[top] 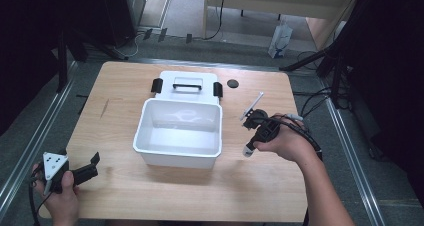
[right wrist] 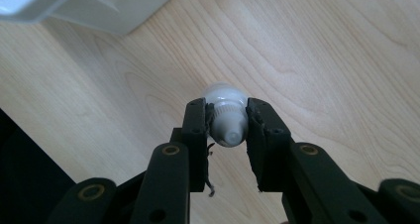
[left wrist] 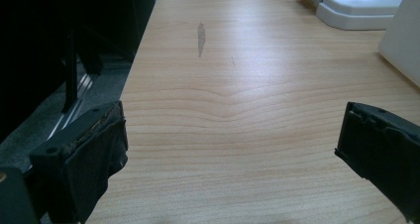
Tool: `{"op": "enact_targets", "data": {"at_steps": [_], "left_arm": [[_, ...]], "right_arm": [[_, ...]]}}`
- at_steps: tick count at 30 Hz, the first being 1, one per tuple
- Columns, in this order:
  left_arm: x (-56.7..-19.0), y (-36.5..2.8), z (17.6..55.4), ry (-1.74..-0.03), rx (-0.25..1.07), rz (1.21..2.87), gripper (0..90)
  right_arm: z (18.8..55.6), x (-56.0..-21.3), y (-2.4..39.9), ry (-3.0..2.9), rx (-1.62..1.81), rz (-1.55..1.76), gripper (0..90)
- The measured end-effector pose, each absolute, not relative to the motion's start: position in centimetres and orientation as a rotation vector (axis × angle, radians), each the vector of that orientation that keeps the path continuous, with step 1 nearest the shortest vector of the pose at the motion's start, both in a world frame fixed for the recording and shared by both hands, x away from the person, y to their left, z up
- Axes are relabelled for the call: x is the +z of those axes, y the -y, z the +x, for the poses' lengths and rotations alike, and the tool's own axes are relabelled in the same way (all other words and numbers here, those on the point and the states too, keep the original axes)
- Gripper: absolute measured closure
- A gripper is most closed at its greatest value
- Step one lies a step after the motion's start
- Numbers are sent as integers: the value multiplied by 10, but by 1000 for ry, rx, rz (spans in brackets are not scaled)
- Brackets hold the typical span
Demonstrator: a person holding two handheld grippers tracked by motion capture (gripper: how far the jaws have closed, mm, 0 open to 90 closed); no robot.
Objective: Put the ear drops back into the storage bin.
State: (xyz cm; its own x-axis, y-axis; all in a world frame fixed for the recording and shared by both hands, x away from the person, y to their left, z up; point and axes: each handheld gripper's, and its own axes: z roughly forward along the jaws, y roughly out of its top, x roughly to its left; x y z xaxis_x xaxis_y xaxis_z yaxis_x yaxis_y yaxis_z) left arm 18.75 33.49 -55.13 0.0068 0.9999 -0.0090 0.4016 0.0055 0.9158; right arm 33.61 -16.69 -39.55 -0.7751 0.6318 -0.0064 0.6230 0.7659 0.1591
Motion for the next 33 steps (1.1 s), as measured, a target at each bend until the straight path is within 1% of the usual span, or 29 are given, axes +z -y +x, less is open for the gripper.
{"op": "enact_targets", "data": {"at_steps": [15,33], "left_arm": [[-551,-336,188,-1508,960,1506,3],[-551,-334,188,-1505,969,1514,3]], "right_arm": [[344,-351,136,-2909,211,936,720],[349,-321,99,-2920,215,838,720]]}}
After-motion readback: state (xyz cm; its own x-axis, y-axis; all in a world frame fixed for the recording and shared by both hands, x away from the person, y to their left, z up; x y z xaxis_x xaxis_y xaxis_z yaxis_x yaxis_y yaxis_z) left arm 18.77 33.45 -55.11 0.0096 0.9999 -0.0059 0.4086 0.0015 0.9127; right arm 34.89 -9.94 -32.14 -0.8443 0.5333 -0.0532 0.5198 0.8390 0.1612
